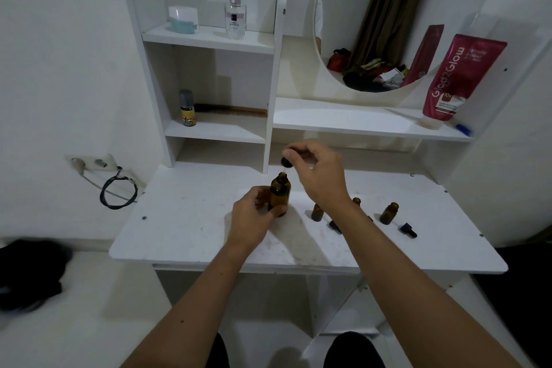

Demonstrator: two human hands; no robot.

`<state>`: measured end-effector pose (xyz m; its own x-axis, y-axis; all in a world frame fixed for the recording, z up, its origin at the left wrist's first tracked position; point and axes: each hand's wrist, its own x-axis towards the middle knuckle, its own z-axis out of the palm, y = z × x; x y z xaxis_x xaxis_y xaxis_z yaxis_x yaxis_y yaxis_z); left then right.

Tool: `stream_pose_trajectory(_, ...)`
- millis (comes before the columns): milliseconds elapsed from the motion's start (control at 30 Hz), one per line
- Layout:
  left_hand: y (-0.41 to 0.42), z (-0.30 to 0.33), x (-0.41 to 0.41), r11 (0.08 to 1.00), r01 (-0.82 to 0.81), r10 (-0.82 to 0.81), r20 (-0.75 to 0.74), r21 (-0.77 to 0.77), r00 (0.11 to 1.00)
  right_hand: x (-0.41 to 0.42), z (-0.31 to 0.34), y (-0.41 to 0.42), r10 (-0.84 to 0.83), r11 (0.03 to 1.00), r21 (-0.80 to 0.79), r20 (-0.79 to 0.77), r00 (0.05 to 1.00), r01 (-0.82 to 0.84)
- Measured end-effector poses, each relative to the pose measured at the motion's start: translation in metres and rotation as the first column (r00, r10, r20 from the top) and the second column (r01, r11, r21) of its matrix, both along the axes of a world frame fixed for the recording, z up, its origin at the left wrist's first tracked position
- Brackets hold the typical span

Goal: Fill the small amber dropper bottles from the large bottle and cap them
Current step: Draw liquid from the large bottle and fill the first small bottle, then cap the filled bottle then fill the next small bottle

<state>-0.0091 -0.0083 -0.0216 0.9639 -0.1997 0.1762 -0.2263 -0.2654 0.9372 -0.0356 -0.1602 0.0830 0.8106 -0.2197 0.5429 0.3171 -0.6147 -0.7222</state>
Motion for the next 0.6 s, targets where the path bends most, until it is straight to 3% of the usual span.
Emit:
stream_pose_trajectory(267,0.0,-0.003,0.0,0.999,0.002,-0.003,0.027,0.037,1.0,0.002,-0.028,0.005,0.001,1.0,-0.001,-0.105,0.994,-0.001)
stream_pose_trajectory(600,0.001,-0.005,-0.008,0.998,-0.024,0.023,0.029,0.049,0.999,-0.018,-0.022,-0.012,-0.066,0.997,0.03,-0.058,0.996,0.068)
